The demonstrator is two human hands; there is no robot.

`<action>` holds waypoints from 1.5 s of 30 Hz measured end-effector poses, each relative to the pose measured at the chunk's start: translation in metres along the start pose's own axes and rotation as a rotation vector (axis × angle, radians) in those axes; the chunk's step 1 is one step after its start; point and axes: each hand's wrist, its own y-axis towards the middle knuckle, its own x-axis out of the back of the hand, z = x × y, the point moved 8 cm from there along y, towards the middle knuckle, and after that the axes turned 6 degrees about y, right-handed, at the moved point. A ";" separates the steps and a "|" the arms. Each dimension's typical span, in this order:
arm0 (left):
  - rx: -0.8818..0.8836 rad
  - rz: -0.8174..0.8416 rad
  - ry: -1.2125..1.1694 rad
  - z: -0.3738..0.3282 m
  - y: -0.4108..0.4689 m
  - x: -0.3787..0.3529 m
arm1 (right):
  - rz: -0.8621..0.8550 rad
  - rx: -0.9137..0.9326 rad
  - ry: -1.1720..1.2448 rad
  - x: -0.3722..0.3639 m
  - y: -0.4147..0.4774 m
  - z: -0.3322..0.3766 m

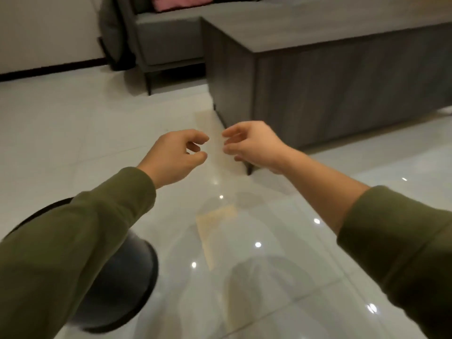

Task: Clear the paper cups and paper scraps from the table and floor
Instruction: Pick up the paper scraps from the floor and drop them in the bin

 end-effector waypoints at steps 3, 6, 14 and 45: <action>-0.135 0.070 0.012 -0.095 0.030 -0.055 | -0.202 0.005 -0.013 0.129 -0.041 -0.023; -0.260 0.166 -0.016 -0.204 0.046 -0.124 | -0.371 -0.057 -0.062 0.255 -0.110 -0.063; -0.497 0.401 -0.035 -0.416 0.030 -0.276 | -0.635 -0.269 -0.064 0.438 -0.262 -0.176; -1.334 1.069 0.296 -0.390 -0.123 -0.643 | -0.739 -0.897 -0.121 0.299 -0.475 -0.486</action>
